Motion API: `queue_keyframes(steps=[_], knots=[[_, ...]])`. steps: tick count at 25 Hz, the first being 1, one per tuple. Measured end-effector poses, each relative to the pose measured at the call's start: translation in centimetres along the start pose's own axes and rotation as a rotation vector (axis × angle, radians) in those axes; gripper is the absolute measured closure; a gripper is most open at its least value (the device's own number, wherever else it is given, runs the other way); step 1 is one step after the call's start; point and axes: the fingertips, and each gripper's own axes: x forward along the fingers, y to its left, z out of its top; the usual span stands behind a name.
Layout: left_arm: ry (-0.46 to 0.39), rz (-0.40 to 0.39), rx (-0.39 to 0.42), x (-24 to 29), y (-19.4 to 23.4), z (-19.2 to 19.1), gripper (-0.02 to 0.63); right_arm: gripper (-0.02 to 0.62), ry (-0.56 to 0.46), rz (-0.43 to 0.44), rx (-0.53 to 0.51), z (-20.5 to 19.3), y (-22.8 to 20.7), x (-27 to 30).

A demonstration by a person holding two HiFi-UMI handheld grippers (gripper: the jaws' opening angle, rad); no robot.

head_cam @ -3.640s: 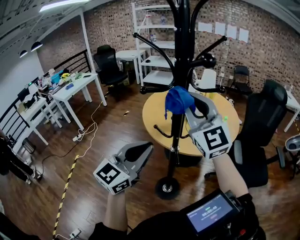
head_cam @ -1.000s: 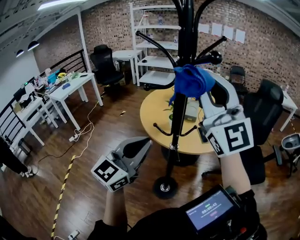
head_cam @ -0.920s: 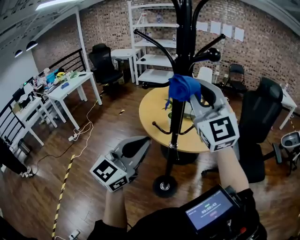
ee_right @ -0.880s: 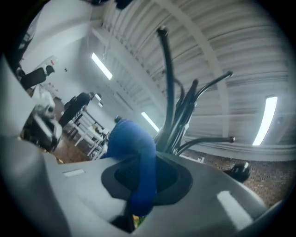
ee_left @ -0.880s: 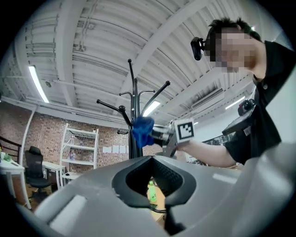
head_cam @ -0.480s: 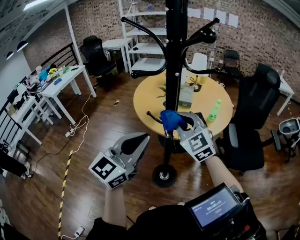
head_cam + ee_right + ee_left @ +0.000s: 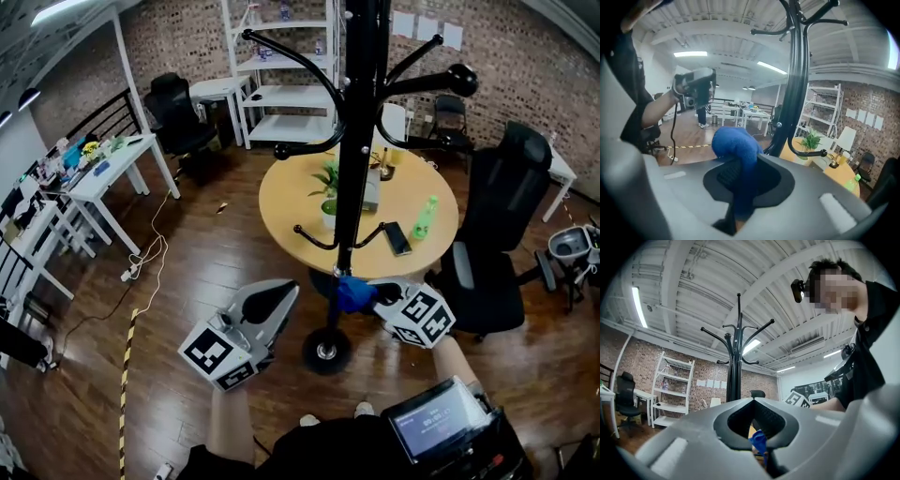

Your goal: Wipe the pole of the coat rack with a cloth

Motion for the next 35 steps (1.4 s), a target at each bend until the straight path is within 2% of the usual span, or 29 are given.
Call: queue_keyframes(steps=[5, 9, 12, 14, 18, 20, 23, 27, 32, 35], knots=[[-0.022, -0.024, -0.005, -1.4, 1.3, -0.3, 0.606, 0.551, -0.03, -0.025, -0.02, 1.1, 2.1, -1.8], [-0.037, -0.041, -0.03, -1.7, 2.8, -0.6, 0.606, 0.551, -0.07, -0.039, -0.026, 3.8, 3.0, -1.4], [-0.038, -0.06, -0.027, -0.7, 3.9, -1.1, 0.606, 0.551, -0.105, -0.066, -0.076, 5.8, 2.5, -0.6], [-0.02, -0.079, -0.014, 0.1, 5.3, -1.4, 0.606, 0.55, -0.162, -0.098, -0.11, 8.4, 1.7, 0.2], [0.007, -0.136, 0.04, 2.5, 8.0, -0.2, 0.606, 0.549, -0.357, -0.149, -0.11, 14.7, 0.1, -0.1], [-0.002, -0.158, 0.063, 3.7, 9.2, 0.9, 0.606, 0.55, -0.43, -0.181, -0.123, 16.6, -0.8, -0.7], [-0.035, -0.222, 0.064, 5.0, 10.7, 1.5, 0.606, 0.55, -0.487, -0.23, -0.105, 18.3, -1.3, -0.7], [-0.043, -0.397, 0.049, 6.3, 12.4, 0.2, 0.606, 0.55, -0.52, -0.375, -0.075, 19.2, -1.6, 0.2], [0.003, -0.58, 0.005, 4.3, 16.4, -2.3, 0.606, 0.549, -0.476, -0.68, 0.168, 16.7, -4.2, 1.4], [0.018, -0.652, -0.026, 3.7, 19.2, -2.8, 0.606, 0.55, -0.485, -0.805, 0.302, 15.4, -4.5, 1.6]])
